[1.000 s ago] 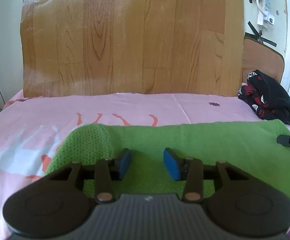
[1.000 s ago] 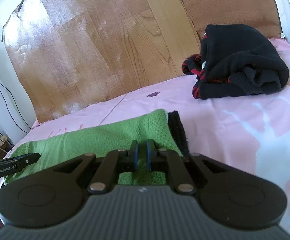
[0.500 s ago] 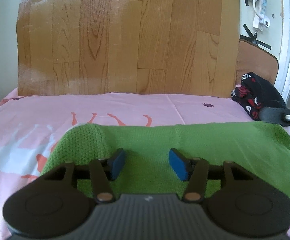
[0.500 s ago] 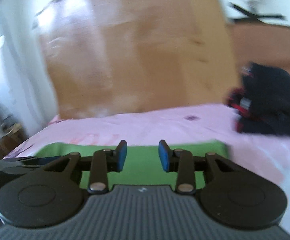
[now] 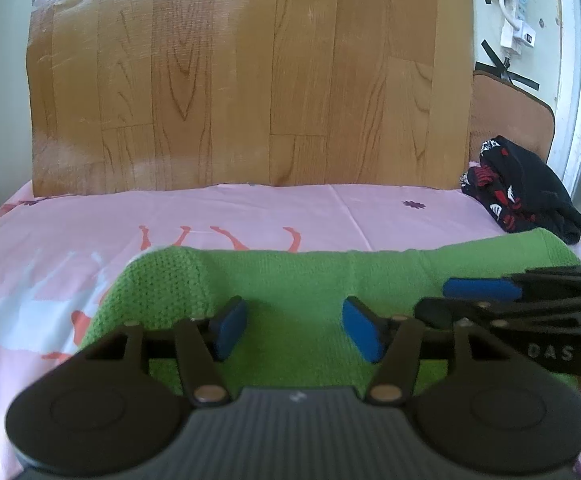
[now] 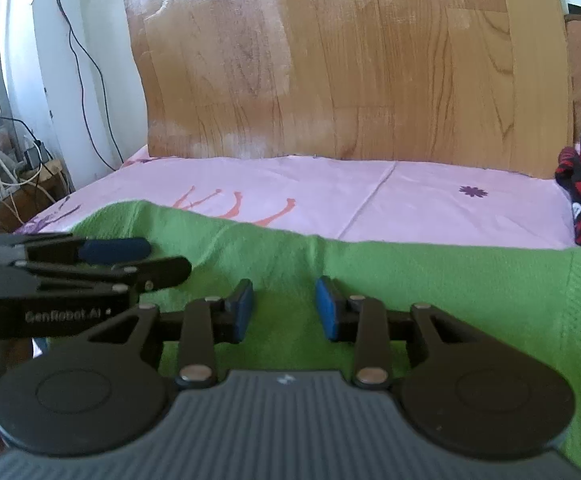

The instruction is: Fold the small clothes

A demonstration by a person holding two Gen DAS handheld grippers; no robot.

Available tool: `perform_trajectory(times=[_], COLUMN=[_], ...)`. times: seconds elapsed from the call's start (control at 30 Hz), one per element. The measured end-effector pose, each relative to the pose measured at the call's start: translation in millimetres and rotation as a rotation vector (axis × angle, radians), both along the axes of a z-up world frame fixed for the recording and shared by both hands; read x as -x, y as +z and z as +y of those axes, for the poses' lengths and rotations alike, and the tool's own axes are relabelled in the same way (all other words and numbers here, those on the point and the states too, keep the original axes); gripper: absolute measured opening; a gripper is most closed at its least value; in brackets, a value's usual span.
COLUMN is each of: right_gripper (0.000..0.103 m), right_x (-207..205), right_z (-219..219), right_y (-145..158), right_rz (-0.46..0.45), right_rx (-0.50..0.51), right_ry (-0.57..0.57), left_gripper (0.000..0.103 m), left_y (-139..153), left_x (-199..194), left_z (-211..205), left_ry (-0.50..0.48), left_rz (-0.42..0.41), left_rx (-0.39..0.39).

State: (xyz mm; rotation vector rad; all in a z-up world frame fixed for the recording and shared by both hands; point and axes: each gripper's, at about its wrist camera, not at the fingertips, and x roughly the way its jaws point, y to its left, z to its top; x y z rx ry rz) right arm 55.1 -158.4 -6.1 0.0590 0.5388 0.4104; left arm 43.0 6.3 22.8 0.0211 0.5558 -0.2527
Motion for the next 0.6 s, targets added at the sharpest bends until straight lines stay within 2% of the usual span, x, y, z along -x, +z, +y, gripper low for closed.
perform_trajectory(times=[0.27,0.4,0.6], right_gripper=[0.038,0.038,0.039], right_x=[29.6,48.3,54.1], right_z=[-7.7,-14.4,-24.5], right_y=[-0.7,-2.0,-5.5], right_rz=[-0.016,-0.031,-0.021], right_rx=[0.038,0.065,0.001], right_ry=[0.010,0.013,-0.001], left_gripper=[0.060,0.072,0.072], left_y=[0.3,0.1,-0.6], left_x=[0.9,0.1,0.5], left_z=[-0.7,-3.3,-5.8], left_ry=[-0.006,-0.034,-0.033], left_rz=[0.004,0.010,0.009], left_rx=[0.001,-0.003,-0.018])
